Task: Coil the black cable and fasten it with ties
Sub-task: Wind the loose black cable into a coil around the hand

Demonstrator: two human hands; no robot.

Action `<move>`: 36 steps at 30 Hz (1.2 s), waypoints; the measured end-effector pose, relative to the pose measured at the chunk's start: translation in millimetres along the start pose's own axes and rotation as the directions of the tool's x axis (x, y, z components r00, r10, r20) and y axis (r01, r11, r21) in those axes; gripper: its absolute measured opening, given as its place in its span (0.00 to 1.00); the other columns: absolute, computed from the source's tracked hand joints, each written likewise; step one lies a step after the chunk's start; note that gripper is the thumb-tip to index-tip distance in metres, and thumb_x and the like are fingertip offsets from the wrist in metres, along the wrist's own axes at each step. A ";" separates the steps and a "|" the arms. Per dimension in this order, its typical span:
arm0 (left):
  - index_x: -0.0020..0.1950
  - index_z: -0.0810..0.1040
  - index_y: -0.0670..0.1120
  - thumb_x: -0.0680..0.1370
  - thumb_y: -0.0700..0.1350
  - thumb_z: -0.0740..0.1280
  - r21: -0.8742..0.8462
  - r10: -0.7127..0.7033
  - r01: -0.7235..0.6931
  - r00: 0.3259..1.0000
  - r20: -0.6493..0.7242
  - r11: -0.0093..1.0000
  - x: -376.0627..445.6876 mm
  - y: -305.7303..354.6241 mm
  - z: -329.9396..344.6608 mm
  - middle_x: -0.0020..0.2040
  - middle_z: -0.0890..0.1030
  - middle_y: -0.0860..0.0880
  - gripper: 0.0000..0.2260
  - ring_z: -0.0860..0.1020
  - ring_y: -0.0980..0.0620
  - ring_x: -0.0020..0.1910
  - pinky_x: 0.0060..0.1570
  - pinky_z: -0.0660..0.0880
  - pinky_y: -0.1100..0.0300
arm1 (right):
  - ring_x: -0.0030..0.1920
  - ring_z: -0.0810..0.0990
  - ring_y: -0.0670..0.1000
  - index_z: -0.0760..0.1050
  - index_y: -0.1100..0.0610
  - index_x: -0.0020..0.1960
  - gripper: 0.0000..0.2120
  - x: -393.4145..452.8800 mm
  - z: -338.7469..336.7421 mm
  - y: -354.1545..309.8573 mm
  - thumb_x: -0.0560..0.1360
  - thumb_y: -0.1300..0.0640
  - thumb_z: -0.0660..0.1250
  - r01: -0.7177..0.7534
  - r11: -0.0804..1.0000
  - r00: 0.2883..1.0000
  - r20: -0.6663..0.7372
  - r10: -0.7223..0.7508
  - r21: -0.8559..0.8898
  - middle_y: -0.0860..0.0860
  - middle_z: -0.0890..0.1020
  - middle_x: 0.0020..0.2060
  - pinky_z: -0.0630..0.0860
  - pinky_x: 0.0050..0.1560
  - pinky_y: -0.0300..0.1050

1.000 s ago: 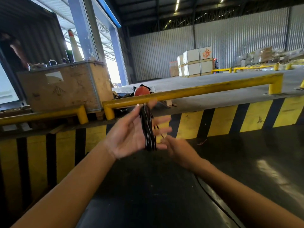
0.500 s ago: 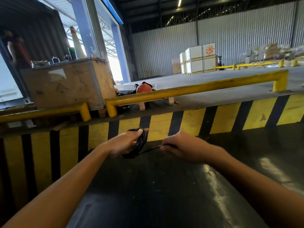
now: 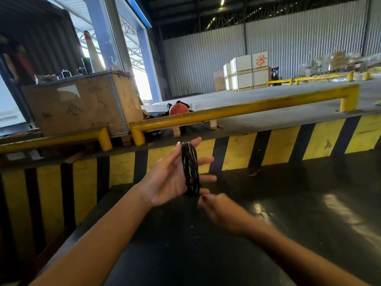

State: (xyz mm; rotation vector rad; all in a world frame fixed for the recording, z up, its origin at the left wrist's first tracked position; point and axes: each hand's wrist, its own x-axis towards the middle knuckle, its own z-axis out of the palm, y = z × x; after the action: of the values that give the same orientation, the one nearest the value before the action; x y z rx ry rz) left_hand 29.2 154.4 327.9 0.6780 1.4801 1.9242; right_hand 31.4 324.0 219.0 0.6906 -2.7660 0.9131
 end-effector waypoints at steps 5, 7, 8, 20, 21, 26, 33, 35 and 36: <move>0.68 0.68 0.63 0.80 0.58 0.48 0.159 -0.003 0.031 0.984 -0.176 0.987 5.2 -3.8 -9.2 0.68 0.73 0.44 0.18 0.79 0.40 0.58 0.57 0.73 0.40 | 0.46 0.79 0.51 0.70 0.55 0.59 0.15 -19.1 -6.0 -61.2 0.81 0.48 0.52 0.085 0.973 0.979 0.200 -0.042 -0.214 0.55 0.79 0.49 0.76 0.49 0.49; 0.71 0.65 0.61 0.80 0.58 0.48 0.247 -0.022 0.077 0.976 -0.218 0.966 3.3 -9.2 -14.1 0.67 0.74 0.43 0.19 0.81 0.42 0.55 0.53 0.75 0.46 | 0.49 0.79 0.51 0.69 0.54 0.63 0.15 -20.2 -28.5 -67.3 0.81 0.49 0.53 0.118 0.925 0.989 0.131 -0.075 -0.362 0.55 0.79 0.52 0.75 0.50 0.47; 0.71 0.64 0.60 0.80 0.59 0.48 0.274 -0.053 0.119 0.970 -0.236 0.954 2.7 -12.1 -17.1 0.64 0.76 0.42 0.20 0.82 0.43 0.54 0.50 0.75 0.48 | 0.47 0.79 0.49 0.70 0.53 0.62 0.14 -21.1 -38.5 -68.4 0.80 0.49 0.55 0.147 0.916 0.988 0.092 -0.121 -0.374 0.53 0.79 0.52 0.75 0.51 0.45; 0.50 0.76 0.45 0.72 0.69 0.52 0.419 -0.260 0.288 0.958 -0.124 0.861 -1.7 -31.2 8.0 0.28 0.74 0.49 0.30 0.73 0.51 0.29 0.41 0.75 0.55 | 0.52 0.76 0.43 0.77 0.54 0.53 0.11 -21.5 -47.8 -33.0 0.79 0.52 0.58 0.307 0.946 0.921 -0.282 -0.268 0.102 0.48 0.78 0.52 0.75 0.53 0.38; 0.49 0.76 0.46 0.73 0.67 0.55 0.436 -0.246 0.273 0.962 -0.120 0.857 -2.3 -30.3 9.6 0.28 0.72 0.50 0.26 0.71 0.53 0.28 0.39 0.75 0.56 | 0.51 0.77 0.43 0.77 0.53 0.53 0.09 -21.9 -45.9 -31.2 0.79 0.54 0.59 0.291 0.941 0.923 -0.309 -0.229 0.171 0.48 0.79 0.50 0.76 0.52 0.38; 0.43 0.75 0.45 0.73 0.54 0.65 0.519 -0.239 0.238 0.969 -0.067 0.821 -3.6 -29.3 10.3 0.25 0.69 0.53 0.12 0.66 0.57 0.22 0.31 0.70 0.61 | 0.45 0.80 0.48 0.79 0.56 0.50 0.07 -23.8 -37.7 -25.6 0.77 0.57 0.62 0.209 0.887 0.926 -0.376 -0.043 0.412 0.51 0.82 0.43 0.78 0.47 0.45; 0.35 0.73 0.47 0.73 0.59 0.63 0.485 -0.368 0.357 0.927 -0.078 0.798 -5.7 -29.2 5.8 0.22 0.65 0.53 0.17 0.62 0.57 0.19 0.23 0.67 0.65 | 0.48 0.81 0.51 0.79 0.56 0.50 0.07 -36.7 -25.6 -28.4 0.76 0.55 0.64 -0.007 0.591 0.967 -0.144 0.208 0.806 0.55 0.82 0.48 0.77 0.45 0.41; 0.34 0.73 0.46 0.73 0.59 0.63 0.470 -0.380 0.364 0.923 -0.065 0.804 -6.1 -30.6 1.6 0.22 0.65 0.54 0.17 0.62 0.58 0.19 0.22 0.66 0.66 | 0.46 0.81 0.49 0.79 0.55 0.50 0.07 -40.8 -23.1 -33.0 0.77 0.55 0.63 -0.026 0.585 0.962 -0.140 0.236 0.811 0.54 0.82 0.45 0.76 0.43 0.40; 0.34 0.73 0.46 0.73 0.59 0.63 0.464 -0.376 0.364 0.924 -0.070 0.808 -6.5 -31.7 -0.6 0.22 0.65 0.54 0.17 0.62 0.58 0.19 0.23 0.66 0.66 | 0.45 0.81 0.49 0.79 0.56 0.50 0.08 -42.5 -21.7 -34.7 0.77 0.55 0.63 -0.029 0.592 0.958 -0.147 0.247 0.805 0.54 0.82 0.45 0.77 0.44 0.40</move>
State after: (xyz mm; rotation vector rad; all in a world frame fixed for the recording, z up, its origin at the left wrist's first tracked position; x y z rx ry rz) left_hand 38.2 155.2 296.8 0.5568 1.9253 1.2609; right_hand 85.1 328.4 243.0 0.3867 -2.0922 2.1677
